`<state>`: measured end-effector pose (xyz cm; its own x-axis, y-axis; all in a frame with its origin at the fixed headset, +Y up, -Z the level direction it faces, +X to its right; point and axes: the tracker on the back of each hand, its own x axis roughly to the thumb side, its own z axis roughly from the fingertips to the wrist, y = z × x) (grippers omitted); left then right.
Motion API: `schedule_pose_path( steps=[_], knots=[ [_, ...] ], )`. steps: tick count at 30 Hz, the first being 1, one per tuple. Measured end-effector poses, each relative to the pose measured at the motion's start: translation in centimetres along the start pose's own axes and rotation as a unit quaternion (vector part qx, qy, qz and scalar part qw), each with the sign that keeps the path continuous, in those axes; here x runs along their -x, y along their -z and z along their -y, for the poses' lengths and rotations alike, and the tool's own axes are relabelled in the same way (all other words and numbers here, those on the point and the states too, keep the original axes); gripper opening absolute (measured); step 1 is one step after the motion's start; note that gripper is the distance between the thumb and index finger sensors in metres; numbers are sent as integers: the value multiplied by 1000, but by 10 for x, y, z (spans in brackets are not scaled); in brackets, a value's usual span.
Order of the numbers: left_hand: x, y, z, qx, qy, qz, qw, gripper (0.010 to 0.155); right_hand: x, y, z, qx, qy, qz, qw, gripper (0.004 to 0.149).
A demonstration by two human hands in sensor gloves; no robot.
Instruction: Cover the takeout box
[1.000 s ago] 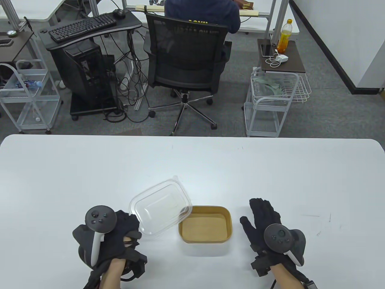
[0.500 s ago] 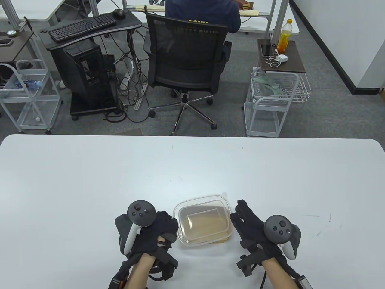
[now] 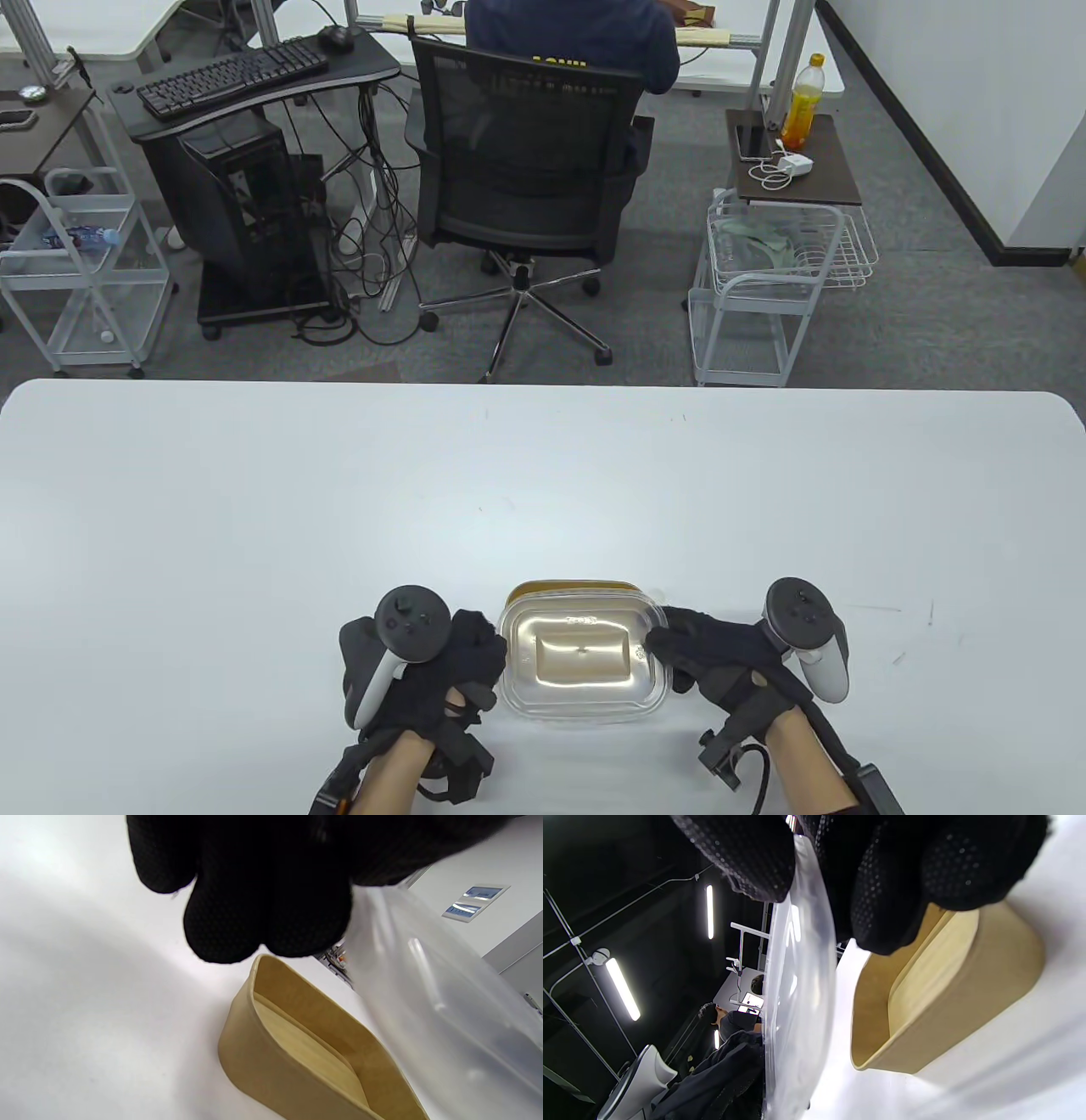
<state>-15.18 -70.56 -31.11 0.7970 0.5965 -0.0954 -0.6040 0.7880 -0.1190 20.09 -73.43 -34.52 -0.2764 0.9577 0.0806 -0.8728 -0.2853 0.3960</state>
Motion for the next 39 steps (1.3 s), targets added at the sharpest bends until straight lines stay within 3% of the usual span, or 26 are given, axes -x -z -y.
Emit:
schedule_pose_path(
  steps=[6, 9, 17, 20, 32, 39],
  knots=[
    [5, -13, -8, -135, 79, 27, 987, 57, -7, -3, 5, 37, -10, 24, 999, 48],
    [7, -15, -9, -158, 117, 34, 980, 61, -12, -5, 6, 54, -24, 47, 997, 46],
    [20, -9, -1, -135, 168, 13, 976, 71, -31, -16, 7, 132, -122, 123, 976, 42],
    [24, -8, -1, -124, 174, 10, 977, 72, -37, -20, 4, 171, -202, 158, 951, 40],
    [35, -8, -2, -107, 171, 0, 979, 74, -30, -17, -28, 199, -416, 266, 846, 35],
    [37, -9, -2, -106, 164, -1, 981, 73, -22, -6, -41, 175, -443, 266, 838, 34]
  ],
)
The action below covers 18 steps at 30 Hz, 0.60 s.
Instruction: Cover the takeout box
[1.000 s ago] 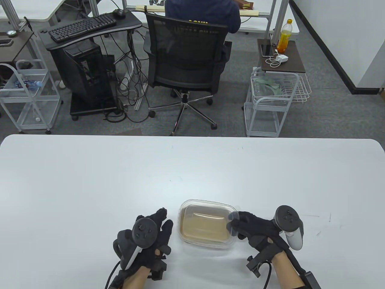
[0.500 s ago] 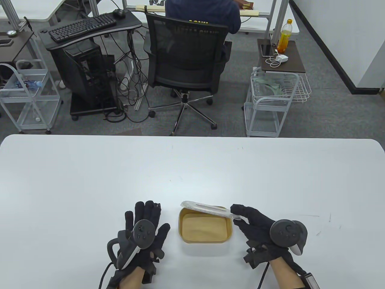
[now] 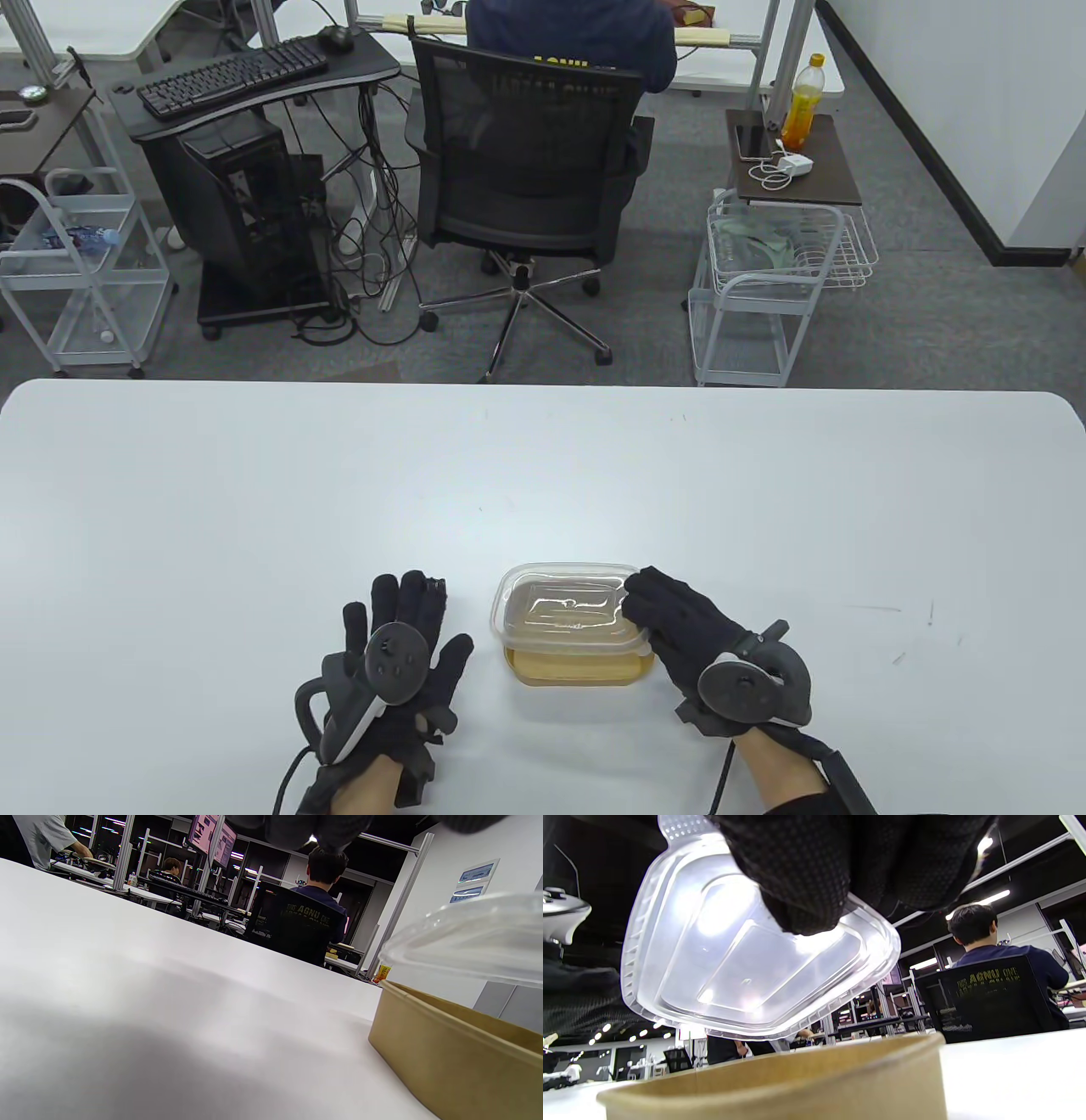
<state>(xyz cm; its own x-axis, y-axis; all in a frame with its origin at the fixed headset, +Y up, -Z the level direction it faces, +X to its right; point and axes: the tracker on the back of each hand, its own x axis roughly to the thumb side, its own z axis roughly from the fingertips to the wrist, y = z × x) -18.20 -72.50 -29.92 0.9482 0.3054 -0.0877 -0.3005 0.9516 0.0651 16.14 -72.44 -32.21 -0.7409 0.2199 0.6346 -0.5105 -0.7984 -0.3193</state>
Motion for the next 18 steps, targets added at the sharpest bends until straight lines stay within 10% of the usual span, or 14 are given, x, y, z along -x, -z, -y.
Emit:
schedule_pose_path(
  steps=[18],
  knots=[
    [0, -2, 1, 6, -4, 2, 1000, 74, 6, -2, -15, -63, -15, -18, 998, 32]
  ],
)
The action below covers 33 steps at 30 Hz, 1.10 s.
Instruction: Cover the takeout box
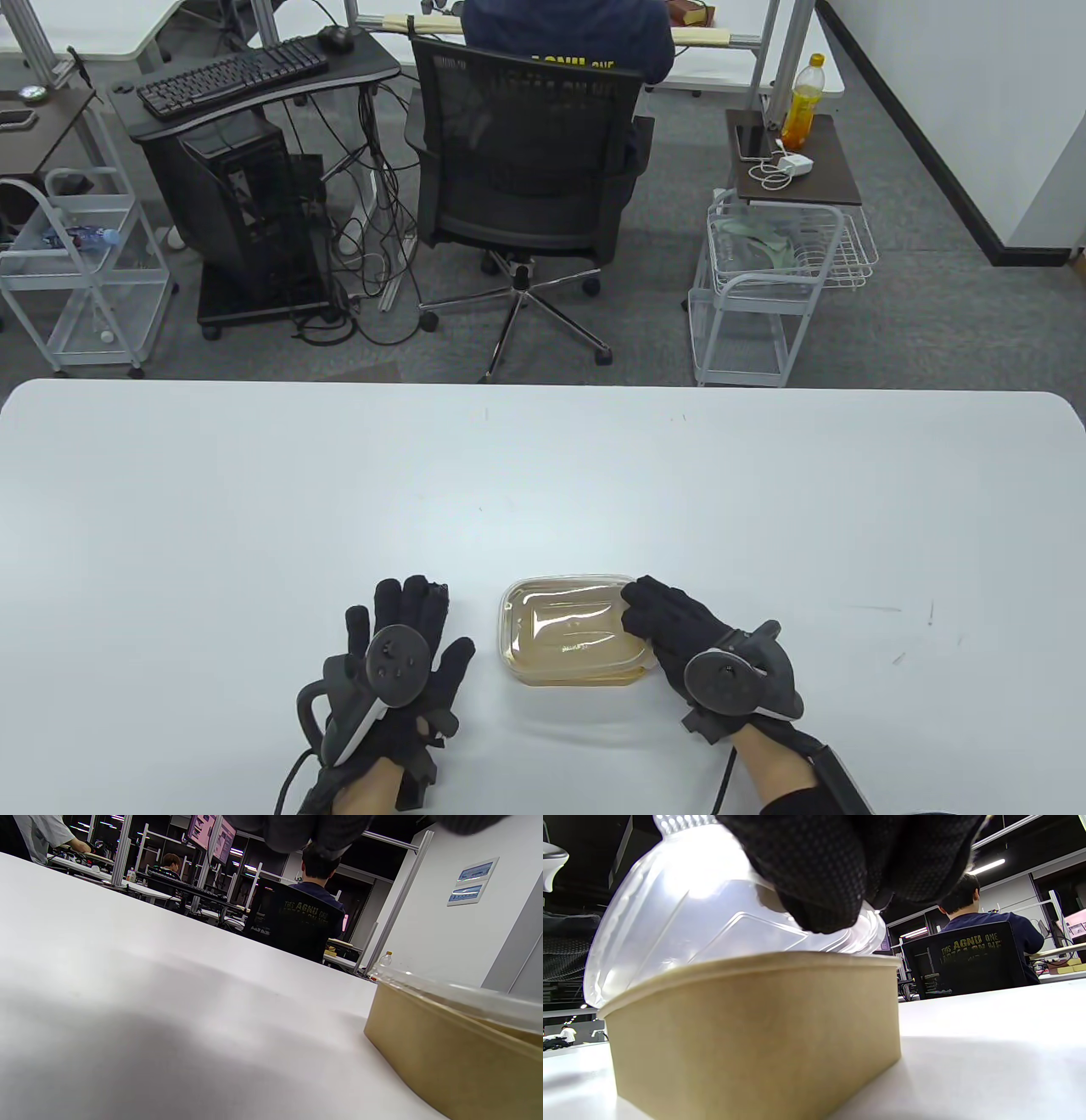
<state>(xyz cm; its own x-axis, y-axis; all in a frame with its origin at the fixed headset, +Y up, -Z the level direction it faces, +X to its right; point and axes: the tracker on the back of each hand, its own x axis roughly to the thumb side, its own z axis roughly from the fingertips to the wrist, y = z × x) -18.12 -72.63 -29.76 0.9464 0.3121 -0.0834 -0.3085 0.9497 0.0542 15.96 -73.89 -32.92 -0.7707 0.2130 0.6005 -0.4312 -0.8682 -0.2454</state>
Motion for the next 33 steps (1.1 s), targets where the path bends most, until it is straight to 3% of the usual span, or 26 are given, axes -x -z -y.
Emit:
schedule_pose_path(
  steps=[15, 24, 33],
  knots=[
    [-1, -1, 2, 5, 4, 2, 1000, 73, 4, -2, 0, -31, -6, 12, 999, 32],
    [-3, -1, 5, 12, 9, 3, 1000, 74, 2, 1, 5, -86, -16, 38, 995, 35],
    [-5, -1, 7, 16, 11, 3, 1000, 73, 1, 0, 6, -94, -40, 57, 993, 36]
  ],
)
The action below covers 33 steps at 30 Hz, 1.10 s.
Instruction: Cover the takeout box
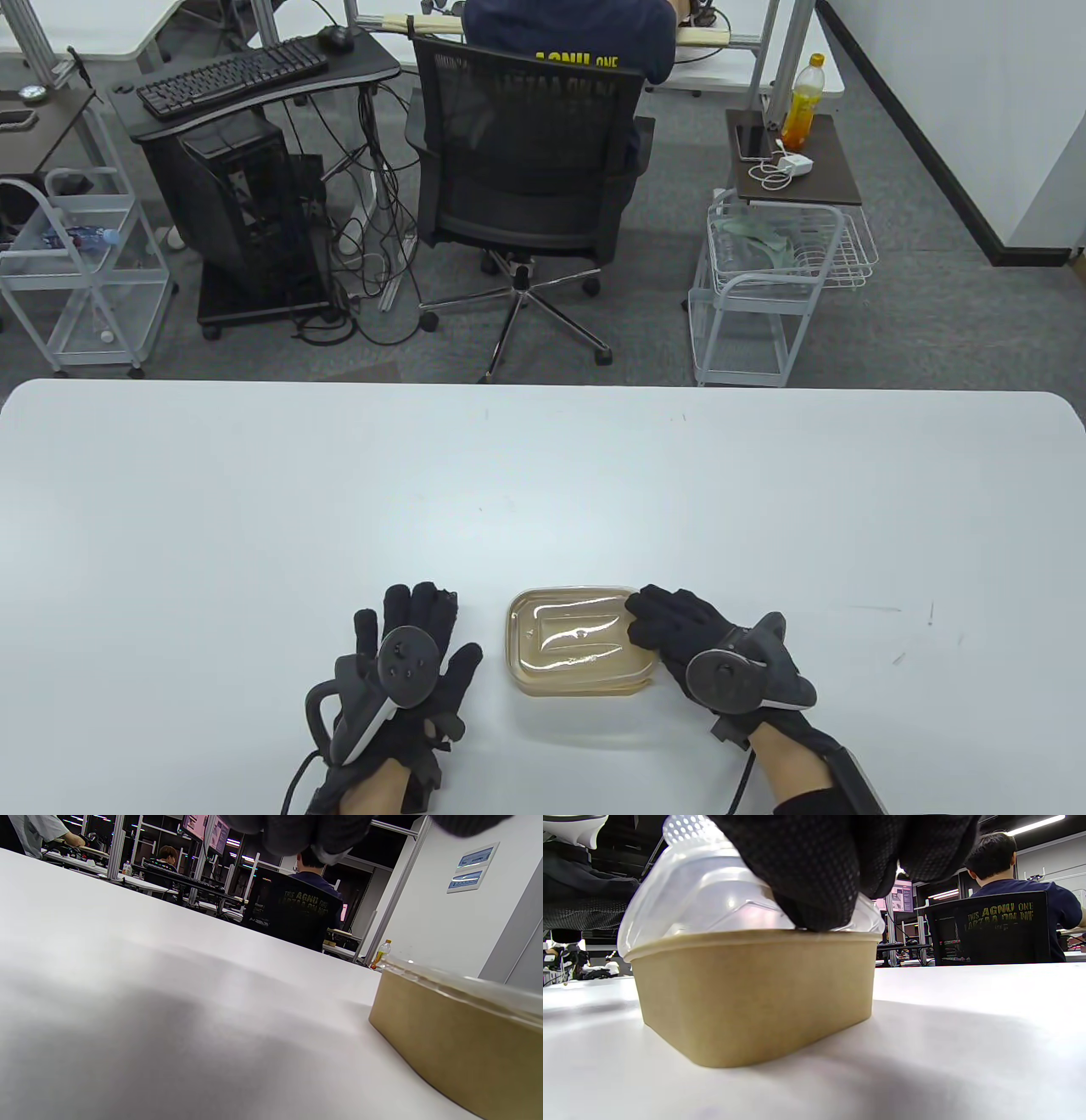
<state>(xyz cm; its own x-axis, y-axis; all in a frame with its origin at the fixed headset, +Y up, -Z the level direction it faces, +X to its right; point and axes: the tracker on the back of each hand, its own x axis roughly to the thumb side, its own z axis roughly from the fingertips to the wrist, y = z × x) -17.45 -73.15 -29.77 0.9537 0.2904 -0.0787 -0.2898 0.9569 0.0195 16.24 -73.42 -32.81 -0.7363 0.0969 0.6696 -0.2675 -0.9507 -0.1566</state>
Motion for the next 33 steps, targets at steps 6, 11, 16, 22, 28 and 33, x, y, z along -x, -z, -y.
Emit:
schedule_pose_path(
  steps=[6, 11, 16, 22, 28, 33],
  knots=[
    [0, 0, 0, 2, -1, -1, 1000, 73, -3, -2, 2, -23, -32, 10, 999, 41],
    [-1, 0, 1, 6, 2, -1, 1000, 73, -4, -5, -1, -48, -49, 4, 998, 46],
    [-7, 1, 5, 19, 15, 5, 1000, 73, -4, -5, -1, -61, -79, -33, 995, 43],
    [-30, 2, 13, 42, 38, 19, 998, 74, -9, -5, 9, -48, -12, -105, 993, 49],
    [-55, 1, 27, 76, 51, 36, 995, 73, -17, -4, 1, -124, 101, -144, 977, 67],
    [-66, 1, 38, 96, 57, 46, 993, 71, -24, -2, -14, -169, 110, -151, 968, 70]
  ],
)
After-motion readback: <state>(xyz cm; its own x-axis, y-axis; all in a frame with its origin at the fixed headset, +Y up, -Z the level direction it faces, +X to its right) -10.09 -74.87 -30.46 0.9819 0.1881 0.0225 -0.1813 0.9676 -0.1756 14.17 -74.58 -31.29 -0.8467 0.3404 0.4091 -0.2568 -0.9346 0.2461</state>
